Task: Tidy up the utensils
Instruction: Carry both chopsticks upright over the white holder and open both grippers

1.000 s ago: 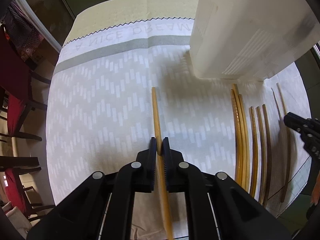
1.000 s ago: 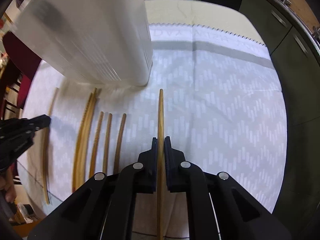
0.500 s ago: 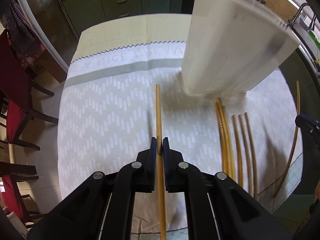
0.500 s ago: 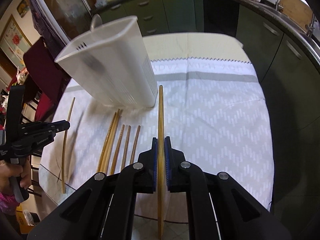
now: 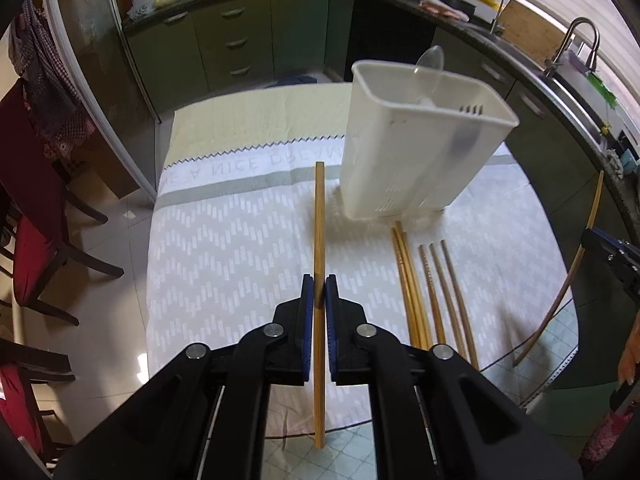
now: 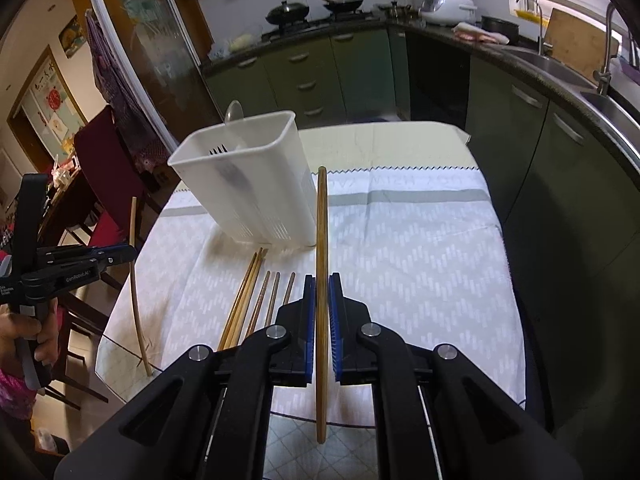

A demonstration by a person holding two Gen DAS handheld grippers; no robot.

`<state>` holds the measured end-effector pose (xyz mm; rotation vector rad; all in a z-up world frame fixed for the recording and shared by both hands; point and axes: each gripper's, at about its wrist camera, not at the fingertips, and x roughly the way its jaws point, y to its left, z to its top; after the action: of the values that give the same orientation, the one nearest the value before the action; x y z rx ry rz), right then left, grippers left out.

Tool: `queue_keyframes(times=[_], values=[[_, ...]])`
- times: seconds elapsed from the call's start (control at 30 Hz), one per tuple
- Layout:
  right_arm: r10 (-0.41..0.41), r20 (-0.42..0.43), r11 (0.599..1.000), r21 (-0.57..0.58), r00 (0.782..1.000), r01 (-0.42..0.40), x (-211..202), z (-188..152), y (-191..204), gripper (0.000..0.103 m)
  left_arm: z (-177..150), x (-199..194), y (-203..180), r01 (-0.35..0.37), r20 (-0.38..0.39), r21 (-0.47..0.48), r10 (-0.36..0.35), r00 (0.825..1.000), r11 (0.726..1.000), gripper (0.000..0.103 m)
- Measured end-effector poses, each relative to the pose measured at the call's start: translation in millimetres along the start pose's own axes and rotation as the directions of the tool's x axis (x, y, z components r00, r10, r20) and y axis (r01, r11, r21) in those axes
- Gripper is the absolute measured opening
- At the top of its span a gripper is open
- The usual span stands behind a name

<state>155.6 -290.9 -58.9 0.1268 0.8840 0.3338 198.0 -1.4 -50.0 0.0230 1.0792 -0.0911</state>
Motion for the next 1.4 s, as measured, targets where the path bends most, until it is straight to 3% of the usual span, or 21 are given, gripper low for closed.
queue_keyframes(times=[0.53, 0.87, 1.1, 1.4], values=[[0.013, 0.112, 1.0, -0.03, 0.994, -0.009, -46, -9, 1, 0.007, -3, -74, -14, 0.043, 0.143, 0.047, -0.049, 0.989, 0.998, 0.006], [0.025, 0.147, 0.999, -0.051, 0.989, -0.018, -64, 4, 4, 0.007, 21, -101, -27, 0.079, 0.196, 0.069, -0.091, 0.976, 0.994, 0.006], [0.031, 0.166, 0.997, -0.074, 0.986, -0.019, -73, 20, 7, 0.007, 63, -147, -39, 0.09, 0.293, 0.092, -0.113, 0.949, 0.992, 0.006], [0.039, 0.175, 0.997, -0.077, 0.984, -0.026, -75, 31, 6, 0.007, 129, -178, -50, 0.088, 0.439, 0.079, -0.114, 0.891, 0.993, 0.006]])
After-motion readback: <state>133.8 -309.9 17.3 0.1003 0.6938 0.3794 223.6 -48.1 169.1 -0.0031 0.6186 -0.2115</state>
